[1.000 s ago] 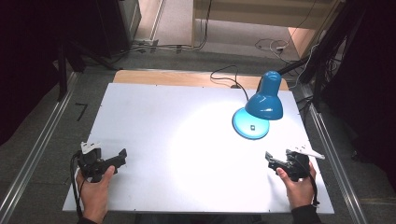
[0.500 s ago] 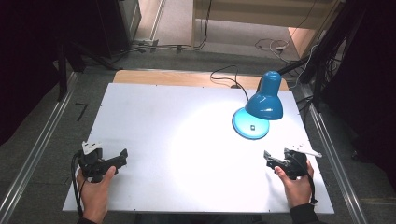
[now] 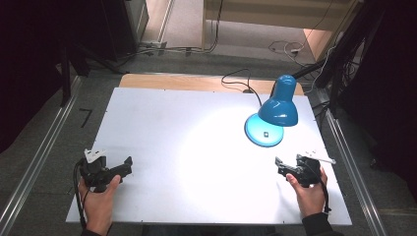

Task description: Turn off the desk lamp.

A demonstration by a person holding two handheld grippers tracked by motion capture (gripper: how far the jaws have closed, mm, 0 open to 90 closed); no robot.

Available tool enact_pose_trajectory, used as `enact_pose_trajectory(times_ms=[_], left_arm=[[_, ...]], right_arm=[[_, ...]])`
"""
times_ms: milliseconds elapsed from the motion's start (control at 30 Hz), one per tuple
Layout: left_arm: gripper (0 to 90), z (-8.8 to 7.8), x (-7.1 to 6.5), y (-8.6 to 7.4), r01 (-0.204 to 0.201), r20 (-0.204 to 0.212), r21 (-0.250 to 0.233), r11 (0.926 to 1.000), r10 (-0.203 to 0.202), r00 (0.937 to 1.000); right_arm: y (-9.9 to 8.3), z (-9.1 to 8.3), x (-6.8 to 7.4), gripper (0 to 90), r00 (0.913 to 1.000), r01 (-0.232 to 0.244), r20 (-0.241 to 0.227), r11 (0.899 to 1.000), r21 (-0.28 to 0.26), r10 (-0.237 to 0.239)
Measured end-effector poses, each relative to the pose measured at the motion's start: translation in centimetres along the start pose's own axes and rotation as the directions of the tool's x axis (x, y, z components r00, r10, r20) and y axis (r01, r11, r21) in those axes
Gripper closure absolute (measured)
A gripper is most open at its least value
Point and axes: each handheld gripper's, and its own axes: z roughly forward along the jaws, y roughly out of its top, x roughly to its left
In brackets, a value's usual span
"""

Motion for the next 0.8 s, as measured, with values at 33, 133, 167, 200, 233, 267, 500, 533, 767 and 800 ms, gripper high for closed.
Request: enact_pose_trajectory(times_ms=[33,133,167,200,233,267,500,533,767,800], left_arm=[[2.2,0.0,-0.1,0.0,-0.002,0.001,-0.002,1.0,0.002,1.0],[2.2,0.0,-0.2,0.0,-0.007,0.006,-0.001,1.0,0.007,1.0],[2.2,0.0,-0.3,0.0,-0.008,0.006,-0.002,1.0,0.008,1.0],[2.3,-0.1,-0.3,0.0,-0.01,0.006,-0.002,1.0,0.01,0.9999],[2.3,-0.1,-0.3,0.0,-0.01,0.007,-0.001,0.9999,0.01,0.9999],[2.2,-0.2,-0.3,0.0,-0.011,0.011,-0.003,0.9999,0.011,0.9999],[2.3,-0.2,-0.3,0.0,-0.011,0.019,-0.003,0.9999,0.011,0.9998],[2.3,-0.1,-0.3,0.0,-0.01,0.02,-0.001,0.9999,0.01,0.9997],[2.3,-0.3,-0.5,0.0,-0.022,0.019,-0.007,0.9997,0.022,0.9996],[2.2,-0.3,-0.5,0.0,-0.021,0.021,-0.007,0.9997,0.022,0.9995]], right_arm=[[0.1,0.0,0.1,15.8,1.0,0.004,-0.004,1.0,-0.002,-0.004],[0.2,0.0,0.4,16.8,0.9999,0.007,-0.007,1.0,-0.011,-0.008],[0.3,0.1,0.5,17.0,0.9999,0.007,-0.008,1.0,-0.011,-0.007],[0.3,0.2,0.6,17.1,0.9999,0.012,-0.007,1.0,-0.01,-0.012],[0.4,0.3,0.7,17.4,0.9999,0.012,-0.007,1.0,-0.008,-0.012],[0.4,0.3,0.8,17.4,0.9999,0.012,-0.008,1.0,-0.006,-0.012],[0.8,1.1,2.0,18.6,0.9995,0.026,-0.016,1.0,-0.005,-0.027],[0.8,1.1,2.0,18.6,0.9995,0.026,-0.016,1.0,-0.005,-0.027],[1.1,2.0,2.6,20.0,0.9995,0.025,-0.021,1.0,-0.004,-0.025],[1.3,2.1,2.8,20.5,0.9994,0.028,-0.02,1.0,-0.009,-0.028]])
